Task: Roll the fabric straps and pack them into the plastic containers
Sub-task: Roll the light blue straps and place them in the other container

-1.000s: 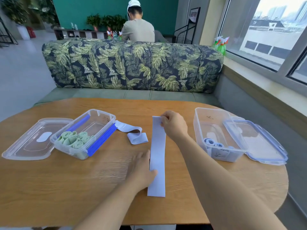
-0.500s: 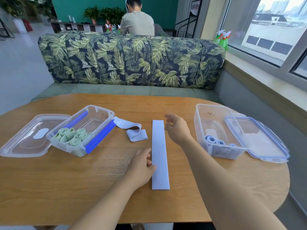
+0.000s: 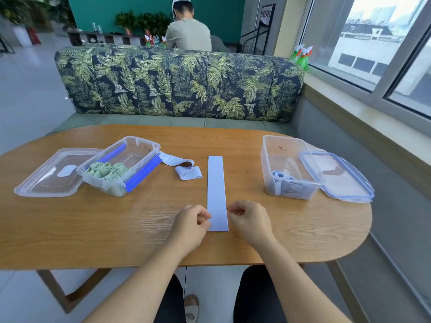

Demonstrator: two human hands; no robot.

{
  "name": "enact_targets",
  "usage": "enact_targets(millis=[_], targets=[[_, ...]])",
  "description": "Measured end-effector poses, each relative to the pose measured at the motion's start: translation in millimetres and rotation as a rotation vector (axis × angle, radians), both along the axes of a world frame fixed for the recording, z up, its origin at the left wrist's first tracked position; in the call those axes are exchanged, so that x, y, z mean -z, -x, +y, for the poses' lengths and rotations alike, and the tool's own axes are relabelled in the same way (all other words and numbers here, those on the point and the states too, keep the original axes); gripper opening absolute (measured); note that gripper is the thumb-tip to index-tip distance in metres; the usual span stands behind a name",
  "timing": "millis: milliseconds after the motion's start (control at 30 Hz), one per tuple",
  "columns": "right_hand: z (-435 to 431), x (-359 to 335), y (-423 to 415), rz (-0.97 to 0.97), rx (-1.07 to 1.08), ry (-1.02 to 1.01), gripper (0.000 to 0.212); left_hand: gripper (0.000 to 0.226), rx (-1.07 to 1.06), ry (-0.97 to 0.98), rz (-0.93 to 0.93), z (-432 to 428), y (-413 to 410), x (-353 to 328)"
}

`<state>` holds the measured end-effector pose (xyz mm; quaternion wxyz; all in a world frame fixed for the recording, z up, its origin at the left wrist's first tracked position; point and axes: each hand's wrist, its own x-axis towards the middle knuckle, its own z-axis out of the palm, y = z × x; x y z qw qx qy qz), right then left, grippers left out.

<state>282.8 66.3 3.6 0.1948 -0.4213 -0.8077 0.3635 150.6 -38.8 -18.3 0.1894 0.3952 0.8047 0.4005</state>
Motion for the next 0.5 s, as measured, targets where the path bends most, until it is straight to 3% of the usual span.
enact_targets(millis=[267,500], targets=[[-10,21,-10,-0.104,-0.19,-0.188,0.017,0.031,0.037,-0.025,0.035,-8,-13,4],[-8,18,-5,-0.158,-0.267,-0.318,0.016,0.008,0.057,0.017,0.092,-4,-11,7]])
